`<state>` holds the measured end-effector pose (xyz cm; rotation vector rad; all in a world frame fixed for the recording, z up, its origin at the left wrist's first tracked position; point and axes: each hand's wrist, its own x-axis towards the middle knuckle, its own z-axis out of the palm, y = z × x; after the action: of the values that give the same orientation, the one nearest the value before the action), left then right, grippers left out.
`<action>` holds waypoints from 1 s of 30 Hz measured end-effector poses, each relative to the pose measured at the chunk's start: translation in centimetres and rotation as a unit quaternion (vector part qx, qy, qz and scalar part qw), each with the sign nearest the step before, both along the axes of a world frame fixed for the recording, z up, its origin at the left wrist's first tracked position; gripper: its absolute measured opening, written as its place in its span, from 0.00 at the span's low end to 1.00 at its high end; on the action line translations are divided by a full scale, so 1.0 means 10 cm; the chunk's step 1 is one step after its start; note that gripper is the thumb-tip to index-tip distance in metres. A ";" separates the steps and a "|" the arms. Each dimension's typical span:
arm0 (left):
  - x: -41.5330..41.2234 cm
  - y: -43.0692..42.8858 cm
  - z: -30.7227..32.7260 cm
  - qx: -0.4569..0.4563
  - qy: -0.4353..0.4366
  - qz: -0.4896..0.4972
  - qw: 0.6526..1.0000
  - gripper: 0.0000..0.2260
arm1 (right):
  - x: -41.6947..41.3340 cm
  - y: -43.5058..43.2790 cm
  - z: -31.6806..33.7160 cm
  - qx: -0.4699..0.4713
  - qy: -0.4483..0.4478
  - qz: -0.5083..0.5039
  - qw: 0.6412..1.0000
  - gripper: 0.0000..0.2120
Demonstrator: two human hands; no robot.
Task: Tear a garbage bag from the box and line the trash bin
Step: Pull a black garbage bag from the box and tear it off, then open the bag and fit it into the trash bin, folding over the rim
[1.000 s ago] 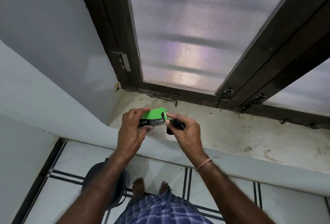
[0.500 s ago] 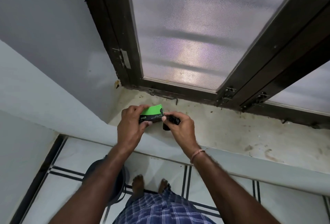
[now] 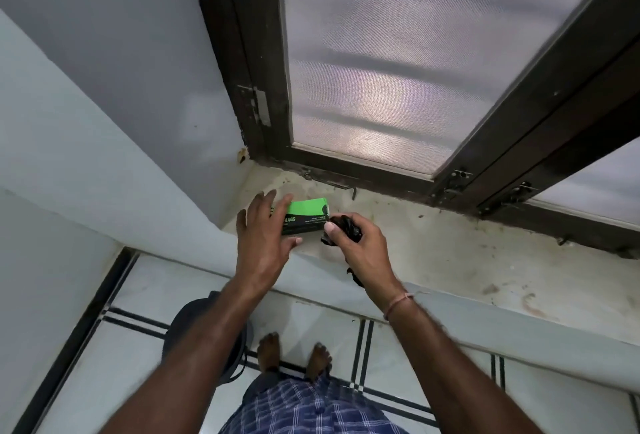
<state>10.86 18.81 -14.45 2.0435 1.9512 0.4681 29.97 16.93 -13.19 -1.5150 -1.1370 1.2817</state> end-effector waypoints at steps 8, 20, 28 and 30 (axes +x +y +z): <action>0.10 -0.50 0.30 -0.130 -0.434 0.089 0.887 0.15 | -0.47 -0.22 0.28 -0.046 0.097 0.069 0.992 0.22; -0.67 -1.01 0.29 -0.152 -0.598 0.270 0.739 0.10 | -1.35 -0.49 0.08 -0.199 0.273 0.104 0.935 0.28; -1.66 -1.53 0.23 -0.096 -0.613 0.366 0.693 0.07 | -2.15 -0.98 0.04 -0.168 0.082 0.115 0.976 0.16; -1.97 -1.71 0.21 -0.117 -0.643 0.347 0.673 0.10 | -2.45 -1.15 -0.01 -0.155 0.061 0.103 0.981 0.16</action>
<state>-8.89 1.73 -12.33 0.2853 1.4870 1.2584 5.51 5.38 -13.32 -1.5432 -1.0730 1.7357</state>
